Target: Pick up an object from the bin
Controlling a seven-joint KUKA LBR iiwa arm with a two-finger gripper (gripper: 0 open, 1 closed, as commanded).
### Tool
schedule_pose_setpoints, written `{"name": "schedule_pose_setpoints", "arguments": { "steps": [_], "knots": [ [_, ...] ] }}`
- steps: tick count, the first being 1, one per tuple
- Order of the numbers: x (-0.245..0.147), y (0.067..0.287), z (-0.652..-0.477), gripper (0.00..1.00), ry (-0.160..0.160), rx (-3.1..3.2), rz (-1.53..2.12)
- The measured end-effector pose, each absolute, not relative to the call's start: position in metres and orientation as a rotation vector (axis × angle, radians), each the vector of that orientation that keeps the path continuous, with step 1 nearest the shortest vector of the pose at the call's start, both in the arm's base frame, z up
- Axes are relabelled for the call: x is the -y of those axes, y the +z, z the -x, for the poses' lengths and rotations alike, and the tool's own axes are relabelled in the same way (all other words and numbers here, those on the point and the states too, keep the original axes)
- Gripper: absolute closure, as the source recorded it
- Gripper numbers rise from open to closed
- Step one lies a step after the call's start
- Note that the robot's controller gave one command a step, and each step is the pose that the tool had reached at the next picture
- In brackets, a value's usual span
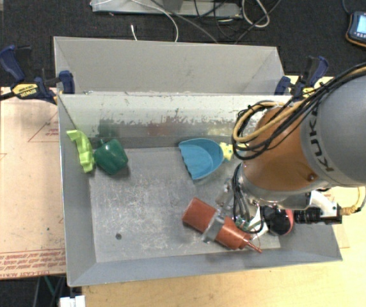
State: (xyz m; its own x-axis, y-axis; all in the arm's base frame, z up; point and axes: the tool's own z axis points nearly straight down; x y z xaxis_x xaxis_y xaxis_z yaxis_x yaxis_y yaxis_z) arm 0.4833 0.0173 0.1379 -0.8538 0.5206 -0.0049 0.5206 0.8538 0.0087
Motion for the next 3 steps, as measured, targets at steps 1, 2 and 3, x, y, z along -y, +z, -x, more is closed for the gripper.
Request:
{"name": "schedule_pose_setpoints", "arguments": {
  "steps": [1,2,3],
  "knots": [
    [-0.029,0.101,-0.48,0.0,0.003,-3.122,-0.401],
    [-0.036,0.07,-0.48,0.0,0.013,-3.014,-0.86],
    [-0.049,0.07,-0.478,1.0,0.004,-3.107,-0.49]
  ]
}}
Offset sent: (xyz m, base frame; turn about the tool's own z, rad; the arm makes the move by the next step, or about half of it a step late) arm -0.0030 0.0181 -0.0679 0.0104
